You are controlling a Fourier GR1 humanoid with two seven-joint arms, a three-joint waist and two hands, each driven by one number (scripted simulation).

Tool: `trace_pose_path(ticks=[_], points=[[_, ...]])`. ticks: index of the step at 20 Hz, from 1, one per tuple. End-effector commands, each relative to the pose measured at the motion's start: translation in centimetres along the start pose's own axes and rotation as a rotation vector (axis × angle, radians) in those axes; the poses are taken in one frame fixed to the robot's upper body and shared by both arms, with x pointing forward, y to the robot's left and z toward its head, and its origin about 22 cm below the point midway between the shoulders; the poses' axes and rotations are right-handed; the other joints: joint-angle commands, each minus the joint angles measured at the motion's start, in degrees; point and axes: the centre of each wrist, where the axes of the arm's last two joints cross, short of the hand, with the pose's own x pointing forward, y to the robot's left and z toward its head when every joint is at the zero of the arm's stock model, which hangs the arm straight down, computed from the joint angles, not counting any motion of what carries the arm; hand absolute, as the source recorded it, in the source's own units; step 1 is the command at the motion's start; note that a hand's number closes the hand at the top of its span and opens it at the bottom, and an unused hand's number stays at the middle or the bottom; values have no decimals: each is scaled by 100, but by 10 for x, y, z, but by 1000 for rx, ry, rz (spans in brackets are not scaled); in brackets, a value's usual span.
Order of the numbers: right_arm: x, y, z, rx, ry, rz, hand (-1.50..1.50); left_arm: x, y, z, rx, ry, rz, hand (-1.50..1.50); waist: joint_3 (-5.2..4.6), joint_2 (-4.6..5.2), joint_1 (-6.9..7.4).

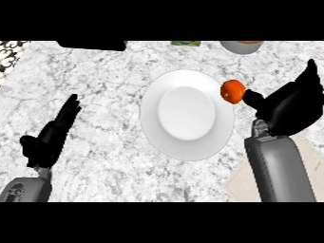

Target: Pick the squash from the placemat and place it in the plate

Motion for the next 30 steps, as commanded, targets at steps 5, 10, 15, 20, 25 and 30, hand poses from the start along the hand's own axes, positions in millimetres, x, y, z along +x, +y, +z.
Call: trace_pose_path(ticks=[5, 10, 15, 20, 25, 30], points=[[15, -31, -9, -164, 240, -386, -150, -4, 6, 3, 9, 30, -1, 0, 9, -104, -45], [-4, -44, -3, -195, 234, -517, -150, -8, 6, 4, 23, 25, -5, 0, 13, -123, -220], [-32, -52, 21, -167, 198, -519, -150, -17, 6, 11, 38, 51, 9, 0, 6, -169, -348], [-66, -54, 51, -98, 168, -499, -150, -18, 8, 14, 68, 39, 9, 0, 8, -173, -463], [-93, -61, 81, -19, 159, -482, -150, -20, 15, 18, 99, 55, 6, 0, 5, -194, -585], [-122, -67, 106, 9, 140, -480, -150, -24, 27, 27, 112, 72, 0, 0, 2, -202, -734]])
